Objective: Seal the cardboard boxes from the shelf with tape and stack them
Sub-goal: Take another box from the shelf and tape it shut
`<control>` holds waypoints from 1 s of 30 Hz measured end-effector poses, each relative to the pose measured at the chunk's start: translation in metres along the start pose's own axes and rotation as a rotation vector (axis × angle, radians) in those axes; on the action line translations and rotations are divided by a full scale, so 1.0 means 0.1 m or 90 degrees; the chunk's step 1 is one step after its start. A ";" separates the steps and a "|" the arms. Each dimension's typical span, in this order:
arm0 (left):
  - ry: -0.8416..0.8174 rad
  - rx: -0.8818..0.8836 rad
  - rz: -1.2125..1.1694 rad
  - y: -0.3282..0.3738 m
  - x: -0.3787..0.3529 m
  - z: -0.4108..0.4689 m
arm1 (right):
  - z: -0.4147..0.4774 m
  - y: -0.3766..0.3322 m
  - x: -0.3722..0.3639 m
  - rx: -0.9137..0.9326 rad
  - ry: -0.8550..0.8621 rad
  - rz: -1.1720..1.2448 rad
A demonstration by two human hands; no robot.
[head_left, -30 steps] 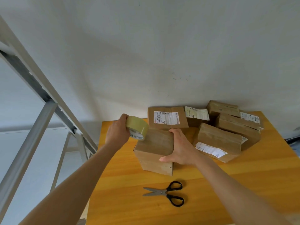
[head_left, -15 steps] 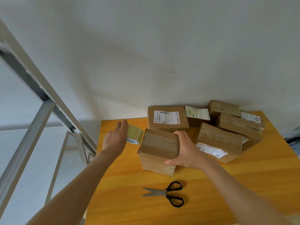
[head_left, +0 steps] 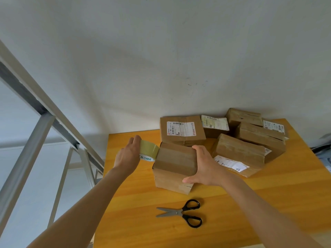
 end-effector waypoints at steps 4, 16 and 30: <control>0.011 -0.011 -0.030 0.00 0.01 0.00 | -0.02 -0.08 -0.06 -0.023 -0.014 -0.127; 0.019 0.037 -0.089 -0.07 0.01 -0.06 | 0.44 -0.93 -0.24 0.025 -0.072 -0.217; -0.003 0.138 -0.459 -0.09 0.17 -0.07 | 0.51 -0.95 -0.08 0.118 0.018 -0.075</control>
Point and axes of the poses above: each hand's wrist, its own z-axis towards the middle knuckle, its own x-axis out of the back of the hand, y = z × x, the point moved 1 cm from there along z, towards the middle knuckle, and after that the axes turned 3 degrees about x, right-handed, at the moved point
